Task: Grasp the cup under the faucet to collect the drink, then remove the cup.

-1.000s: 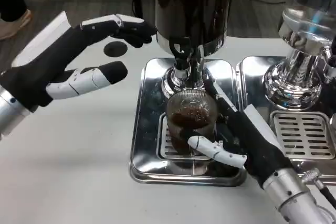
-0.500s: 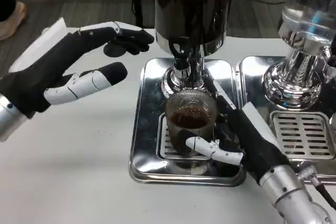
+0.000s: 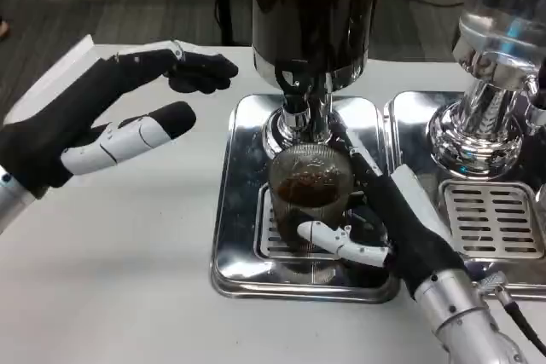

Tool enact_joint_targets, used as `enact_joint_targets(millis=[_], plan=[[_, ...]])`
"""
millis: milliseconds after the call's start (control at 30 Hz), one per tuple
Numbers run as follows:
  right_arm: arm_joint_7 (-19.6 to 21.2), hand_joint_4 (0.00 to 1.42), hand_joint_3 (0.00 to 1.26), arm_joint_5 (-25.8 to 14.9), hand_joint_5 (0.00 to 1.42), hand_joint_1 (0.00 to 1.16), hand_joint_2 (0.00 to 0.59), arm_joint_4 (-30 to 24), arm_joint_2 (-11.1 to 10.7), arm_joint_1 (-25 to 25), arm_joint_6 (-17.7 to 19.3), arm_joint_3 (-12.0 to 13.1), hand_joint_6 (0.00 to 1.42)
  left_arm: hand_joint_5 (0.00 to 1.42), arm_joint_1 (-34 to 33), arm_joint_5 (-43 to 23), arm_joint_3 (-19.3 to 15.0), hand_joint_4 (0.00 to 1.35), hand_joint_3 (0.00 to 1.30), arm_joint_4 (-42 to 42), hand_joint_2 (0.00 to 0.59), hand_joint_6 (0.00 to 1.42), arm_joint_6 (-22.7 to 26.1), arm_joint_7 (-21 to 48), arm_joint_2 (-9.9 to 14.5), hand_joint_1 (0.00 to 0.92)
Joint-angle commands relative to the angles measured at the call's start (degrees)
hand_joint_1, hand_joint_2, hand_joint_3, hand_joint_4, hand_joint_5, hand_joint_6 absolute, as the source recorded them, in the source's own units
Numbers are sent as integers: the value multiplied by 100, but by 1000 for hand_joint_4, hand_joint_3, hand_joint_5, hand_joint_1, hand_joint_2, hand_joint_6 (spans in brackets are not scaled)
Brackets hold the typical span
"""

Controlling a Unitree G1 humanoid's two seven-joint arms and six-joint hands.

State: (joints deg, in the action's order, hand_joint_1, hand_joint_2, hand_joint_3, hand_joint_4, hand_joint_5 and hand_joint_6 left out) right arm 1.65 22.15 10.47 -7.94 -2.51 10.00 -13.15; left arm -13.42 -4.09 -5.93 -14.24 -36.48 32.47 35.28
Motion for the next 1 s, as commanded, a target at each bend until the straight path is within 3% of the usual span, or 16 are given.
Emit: enact_joint_targets(millis=[33, 300, 500, 533, 600, 1000], plan=[[172, 98, 91, 180, 269, 629, 168, -3, 5, -46, -9, -71, 443, 370, 92, -47, -43, 385, 395, -34, 132, 274, -26, 83, 94, 0], [666, 240, 278, 422, 395, 642, 183, -8, 94, 48, 130, -80, 502, 370, 91, -4, -53, 386, 397, -40, 134, 265, -19, 48, 101, 0], [1095, 264, 304, 651, 422, 642, 182, 16, 110, 132, 316, -151, 528, 370, 87, 20, -36, 386, 398, -43, 135, 261, -24, 49, 100, 0], [1149, 369, 362, 708, 504, 648, 184, 15, 100, 138, 322, -175, 607, 370, 86, 22, -33, 387, 398, -43, 134, 261, -24, 52, 100, 0], [1233, 428, 410, 731, 555, 665, 186, 48, 101, 156, 349, -183, 654, 370, 80, 27, -19, 387, 398, -53, 133, 260, -19, 60, 96, 0], [1680, 554, 518, 860, 725, 679, 191, 60, 70, 230, 523, -207, 855, 358, 56, 39, 28, 387, 398, -179, 128, 259, -66, 92, 83, 0]])
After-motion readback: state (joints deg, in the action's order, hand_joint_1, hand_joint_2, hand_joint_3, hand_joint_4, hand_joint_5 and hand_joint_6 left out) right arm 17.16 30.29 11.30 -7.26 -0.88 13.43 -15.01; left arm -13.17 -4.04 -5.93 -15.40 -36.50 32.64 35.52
